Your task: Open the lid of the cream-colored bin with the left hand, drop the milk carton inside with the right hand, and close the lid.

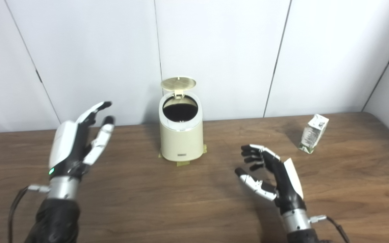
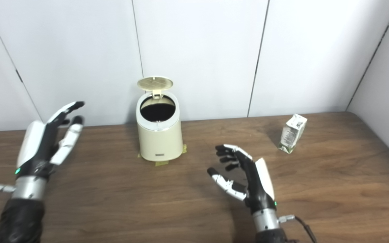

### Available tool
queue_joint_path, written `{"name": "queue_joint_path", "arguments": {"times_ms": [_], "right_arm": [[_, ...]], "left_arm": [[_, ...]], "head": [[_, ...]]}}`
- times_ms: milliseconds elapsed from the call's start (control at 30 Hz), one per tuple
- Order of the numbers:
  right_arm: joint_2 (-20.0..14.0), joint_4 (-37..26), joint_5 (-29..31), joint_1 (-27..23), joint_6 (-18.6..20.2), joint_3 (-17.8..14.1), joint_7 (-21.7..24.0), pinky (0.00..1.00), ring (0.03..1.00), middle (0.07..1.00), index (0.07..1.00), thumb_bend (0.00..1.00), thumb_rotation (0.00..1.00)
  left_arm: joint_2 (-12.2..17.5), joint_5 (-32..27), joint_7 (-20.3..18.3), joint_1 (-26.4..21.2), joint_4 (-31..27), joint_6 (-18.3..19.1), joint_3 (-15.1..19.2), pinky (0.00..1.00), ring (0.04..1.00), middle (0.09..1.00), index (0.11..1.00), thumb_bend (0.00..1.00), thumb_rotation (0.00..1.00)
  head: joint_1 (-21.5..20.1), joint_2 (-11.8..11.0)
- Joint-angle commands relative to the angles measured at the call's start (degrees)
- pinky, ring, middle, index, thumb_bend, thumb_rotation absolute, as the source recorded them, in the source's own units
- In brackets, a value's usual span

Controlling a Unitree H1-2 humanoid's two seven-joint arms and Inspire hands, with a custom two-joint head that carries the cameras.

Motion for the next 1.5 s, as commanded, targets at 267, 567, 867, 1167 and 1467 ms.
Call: {"name": "queue_joint_path", "arguments": {"times_ms": [267,567,867,1167,1467], "right_arm": [[-14.64,-12.55,-13.24,-13.46,13.49,-1.99,13.36,0.66,0.760,0.792,0.801,0.85,0.37],[-23.99,-16.52,-22.86,-27.76,30.99,-2.69,32.26,0.59,0.789,0.867,0.864,1.00,0.37],[-27.19,-8.85,-29.67,-35.08,31.39,-5.28,40.96,0.49,0.723,0.844,0.839,1.00,0.30],[-29.20,1.23,-40.45,-38.01,31.40,-4.54,49.58,0.50,0.747,0.820,0.820,0.97,0.32],[-27.00,4.25,-49.46,-36.39,31.40,-5.03,52.42,0.64,0.824,0.853,0.852,0.92,0.33]], "left_arm": [[-0.90,-9.49,-0.45,9.17,0.38,-9.82,2.87,0.73,0.849,0.879,0.867,0.24,0.64],[-1.76,-5.94,0.68,12.24,4.07,-13.22,2.07,0.73,0.832,0.854,0.847,0.22,0.61],[-2.00,-6.43,1.39,12.36,5.49,-16.88,2.24,0.75,0.852,0.869,0.861,0.25,0.83],[-2.08,-5.50,1.66,12.54,6.08,-18.83,2.58,0.78,0.862,0.876,0.863,0.28,0.83],[-1.66,-4.57,1.48,12.39,6.48,-19.99,2.38,0.79,0.872,0.878,0.861,0.31,0.83]], "head": [[-1.51,0.03],[-2.48,0.21],[-3.24,0.31],[-3.39,0.53],[-3.94,0.77]]}}
